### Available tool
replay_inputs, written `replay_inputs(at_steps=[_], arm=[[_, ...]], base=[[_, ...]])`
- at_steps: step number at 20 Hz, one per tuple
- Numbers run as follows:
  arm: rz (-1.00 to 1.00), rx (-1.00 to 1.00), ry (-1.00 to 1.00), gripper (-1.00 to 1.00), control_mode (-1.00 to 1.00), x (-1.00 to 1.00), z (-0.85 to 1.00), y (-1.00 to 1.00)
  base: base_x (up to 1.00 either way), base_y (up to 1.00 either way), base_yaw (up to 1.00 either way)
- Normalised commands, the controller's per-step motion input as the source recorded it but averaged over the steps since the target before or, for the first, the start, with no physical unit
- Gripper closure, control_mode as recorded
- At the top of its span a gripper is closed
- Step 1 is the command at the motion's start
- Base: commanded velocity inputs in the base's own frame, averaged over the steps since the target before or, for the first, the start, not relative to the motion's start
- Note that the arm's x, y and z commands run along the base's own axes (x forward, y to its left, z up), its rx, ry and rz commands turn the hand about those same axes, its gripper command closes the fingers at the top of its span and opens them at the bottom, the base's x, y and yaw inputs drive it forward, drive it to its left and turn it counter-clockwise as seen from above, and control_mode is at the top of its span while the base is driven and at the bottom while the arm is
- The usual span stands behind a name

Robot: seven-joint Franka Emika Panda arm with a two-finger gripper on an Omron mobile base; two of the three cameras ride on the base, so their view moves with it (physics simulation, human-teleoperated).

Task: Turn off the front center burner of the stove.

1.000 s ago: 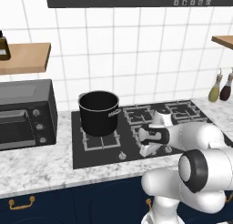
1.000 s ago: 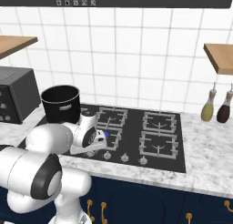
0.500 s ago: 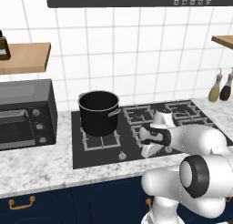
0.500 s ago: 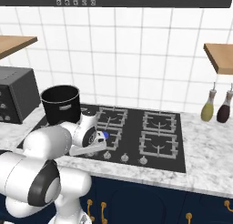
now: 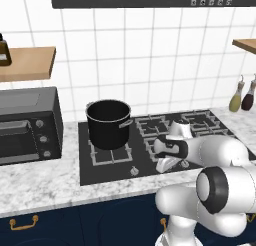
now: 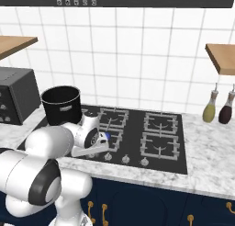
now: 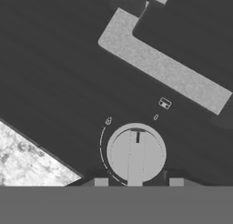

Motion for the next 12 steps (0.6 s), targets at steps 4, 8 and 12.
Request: replay_inputs(at_steps=[4, 8, 12], arm=[[-0.03, 0.00, 0.00, 1.00, -1.00, 0.11, -0.03, 0.14], [-0.15, 0.00, 0.00, 1.00, -1.00, 0.10, -0.18, 0.39], [-0.21, 0.00, 0.00, 1.00, -1.00, 0.06, -0.22, 0.41]], base=[[0.00, 0.00, 0.00], [0.00, 0.00, 0.00], [0.00, 0.00, 0.00]])
